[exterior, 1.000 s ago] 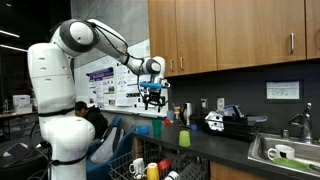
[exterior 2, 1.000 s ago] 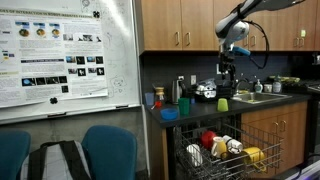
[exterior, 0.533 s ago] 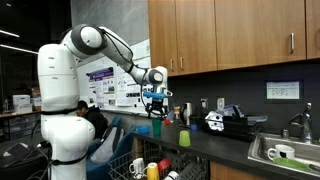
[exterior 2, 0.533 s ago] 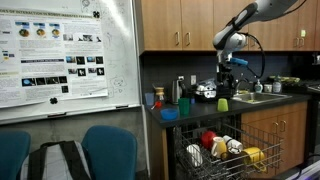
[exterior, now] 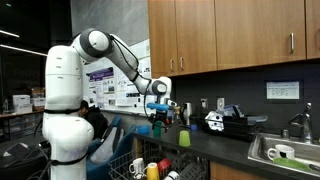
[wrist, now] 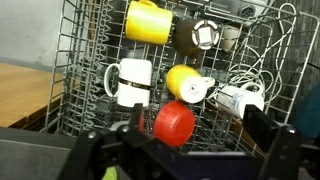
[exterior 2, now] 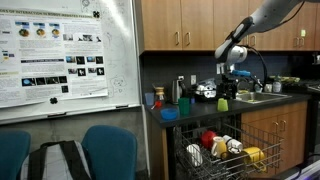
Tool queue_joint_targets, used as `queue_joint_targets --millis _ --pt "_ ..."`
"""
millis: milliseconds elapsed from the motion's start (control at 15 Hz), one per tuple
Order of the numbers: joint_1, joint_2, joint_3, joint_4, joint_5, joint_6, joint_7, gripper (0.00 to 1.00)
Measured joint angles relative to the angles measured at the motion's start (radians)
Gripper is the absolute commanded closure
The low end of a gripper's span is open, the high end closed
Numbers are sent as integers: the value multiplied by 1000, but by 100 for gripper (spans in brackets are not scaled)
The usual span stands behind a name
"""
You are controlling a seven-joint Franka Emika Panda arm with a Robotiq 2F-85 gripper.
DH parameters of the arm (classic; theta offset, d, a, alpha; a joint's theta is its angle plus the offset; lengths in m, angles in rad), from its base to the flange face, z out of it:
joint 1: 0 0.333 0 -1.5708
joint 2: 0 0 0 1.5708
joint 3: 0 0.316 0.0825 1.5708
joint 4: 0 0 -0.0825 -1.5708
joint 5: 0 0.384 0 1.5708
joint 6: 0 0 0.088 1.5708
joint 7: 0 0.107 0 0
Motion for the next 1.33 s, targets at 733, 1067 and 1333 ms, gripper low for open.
queue_joint_targets --millis 733,1067,1333 --pt "-25 126 2 -39 -4 127 -4 0" --pt "-25 126 2 -39 -4 127 -5 0" --pt "-25 127 2 -39 -4 127 -4 0"
